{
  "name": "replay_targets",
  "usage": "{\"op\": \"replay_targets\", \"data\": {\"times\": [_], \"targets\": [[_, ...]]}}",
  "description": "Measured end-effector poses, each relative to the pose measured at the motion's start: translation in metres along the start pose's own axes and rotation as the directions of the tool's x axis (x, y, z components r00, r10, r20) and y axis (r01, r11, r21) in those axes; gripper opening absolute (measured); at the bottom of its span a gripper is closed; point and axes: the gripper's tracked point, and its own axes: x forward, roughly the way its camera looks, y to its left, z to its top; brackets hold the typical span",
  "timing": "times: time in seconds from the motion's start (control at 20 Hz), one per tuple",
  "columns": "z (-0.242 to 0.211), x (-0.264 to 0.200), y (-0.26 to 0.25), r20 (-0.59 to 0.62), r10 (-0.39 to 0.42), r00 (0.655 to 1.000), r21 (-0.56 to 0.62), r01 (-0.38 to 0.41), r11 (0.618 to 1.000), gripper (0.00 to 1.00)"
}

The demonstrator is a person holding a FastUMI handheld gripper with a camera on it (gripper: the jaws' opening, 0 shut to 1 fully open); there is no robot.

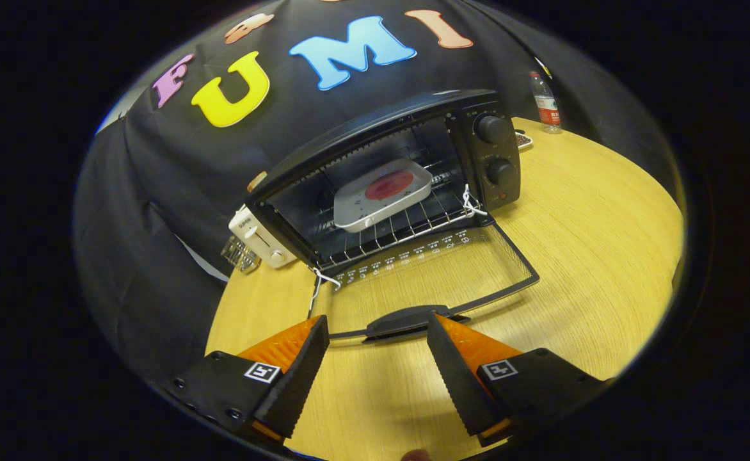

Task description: Open the toaster oven, put the food inside, and close the toaster oven door.

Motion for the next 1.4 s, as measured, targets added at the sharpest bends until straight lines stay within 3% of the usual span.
{"op": "replay_targets", "data": {"times": [0.3, 1.05, 1.4], "targets": [[-0.029, 0.007, -0.021, -0.074, -0.086, 0.994, -0.162, 0.074, 0.984, 0.98], [-0.036, 0.037, -0.038, -0.102, -0.233, 0.967, -0.301, 0.193, 0.934, 0.97], [-0.028, 0.026, -0.031, -0.074, -0.229, 0.971, -0.293, 0.198, 0.935, 0.97]]}}
